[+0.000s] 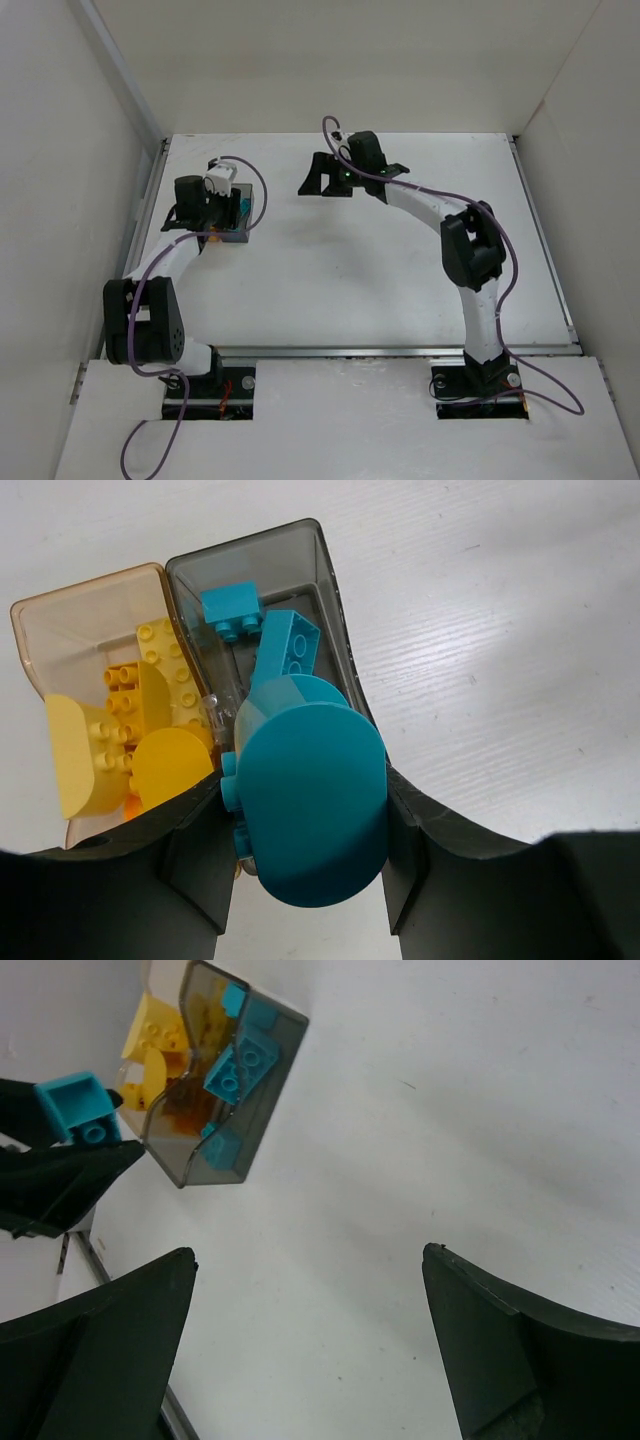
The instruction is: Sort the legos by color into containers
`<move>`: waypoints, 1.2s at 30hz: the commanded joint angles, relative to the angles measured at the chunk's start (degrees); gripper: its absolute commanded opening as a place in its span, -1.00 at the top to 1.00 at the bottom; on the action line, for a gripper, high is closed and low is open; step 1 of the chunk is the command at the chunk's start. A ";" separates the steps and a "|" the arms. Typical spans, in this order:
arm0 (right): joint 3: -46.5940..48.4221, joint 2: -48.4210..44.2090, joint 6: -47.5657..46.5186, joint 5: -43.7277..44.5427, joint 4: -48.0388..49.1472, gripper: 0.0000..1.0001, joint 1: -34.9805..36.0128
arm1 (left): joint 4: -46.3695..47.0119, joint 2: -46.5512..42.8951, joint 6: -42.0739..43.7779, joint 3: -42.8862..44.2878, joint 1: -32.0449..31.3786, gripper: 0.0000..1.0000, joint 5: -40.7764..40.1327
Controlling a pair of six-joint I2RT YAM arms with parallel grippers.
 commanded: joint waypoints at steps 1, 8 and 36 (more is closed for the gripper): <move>0.45 -3.83 -1.70 1.03 2.31 -1.00 1.36 | 3.95 0.68 -2.94 2.62 0.19 0.46 -1.56; 1.77 -3.29 -2.75 -0.11 1.78 -1.00 0.83 | 4.30 1.21 -0.74 2.62 0.19 -0.68 -0.43; -33.02 -59.97 -3.90 65.44 -4.20 -1.00 -19.30 | -8.34 -19.79 -28.05 -5.11 10.03 -1.00 -60.82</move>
